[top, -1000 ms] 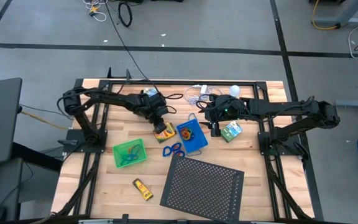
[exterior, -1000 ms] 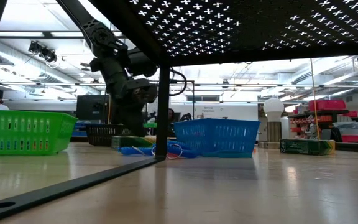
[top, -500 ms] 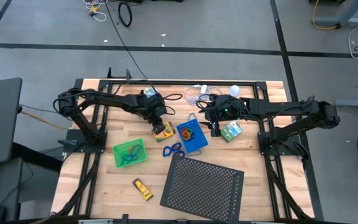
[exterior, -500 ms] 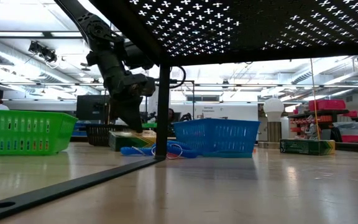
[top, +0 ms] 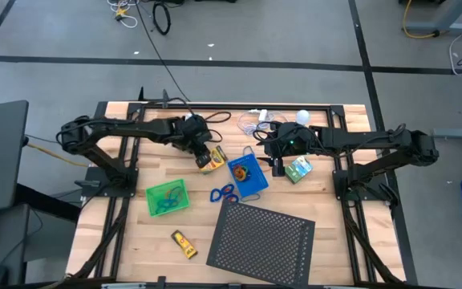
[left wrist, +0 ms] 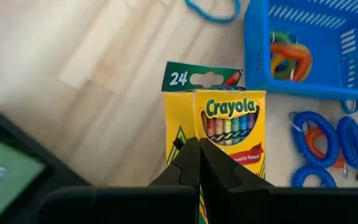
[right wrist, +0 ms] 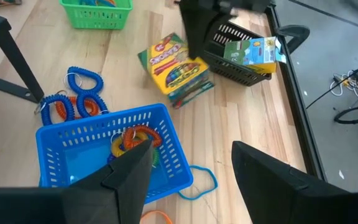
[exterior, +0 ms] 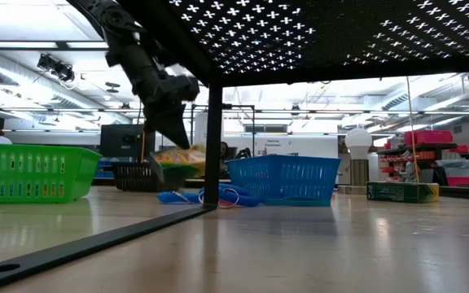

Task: Pick & Place Office Desk Supplies
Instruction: Put the yellow crayon box into the black bin

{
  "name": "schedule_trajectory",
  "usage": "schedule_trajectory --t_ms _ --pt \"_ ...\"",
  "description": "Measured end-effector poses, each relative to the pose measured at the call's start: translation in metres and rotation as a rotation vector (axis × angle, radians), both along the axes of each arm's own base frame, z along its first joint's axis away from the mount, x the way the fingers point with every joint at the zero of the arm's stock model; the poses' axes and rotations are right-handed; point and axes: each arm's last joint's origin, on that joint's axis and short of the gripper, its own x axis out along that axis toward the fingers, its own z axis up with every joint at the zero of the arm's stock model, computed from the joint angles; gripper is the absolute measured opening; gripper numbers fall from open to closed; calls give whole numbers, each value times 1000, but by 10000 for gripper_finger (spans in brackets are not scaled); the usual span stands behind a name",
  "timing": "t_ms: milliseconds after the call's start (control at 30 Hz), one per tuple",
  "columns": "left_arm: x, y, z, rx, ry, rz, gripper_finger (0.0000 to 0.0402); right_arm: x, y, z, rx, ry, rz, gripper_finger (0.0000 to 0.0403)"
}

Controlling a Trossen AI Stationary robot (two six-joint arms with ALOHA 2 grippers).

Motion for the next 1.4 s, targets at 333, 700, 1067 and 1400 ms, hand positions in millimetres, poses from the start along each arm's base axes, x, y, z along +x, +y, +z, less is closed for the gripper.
schedule_trajectory --t_ms 333,700,1067,1400 --pt "-19 -3 40 203 -102 52 1 0 0 0 0 0 0 228" --pt "-49 4 69 393 -150 228 1 0 0 0 0 -2 0 228" --pt "-56 0 96 470 -327 212 1 0 0 0 0 -3 0 228" --pt "-80 -38 136 561 -558 -32 0 0 0 0 -9 -3 5 228"
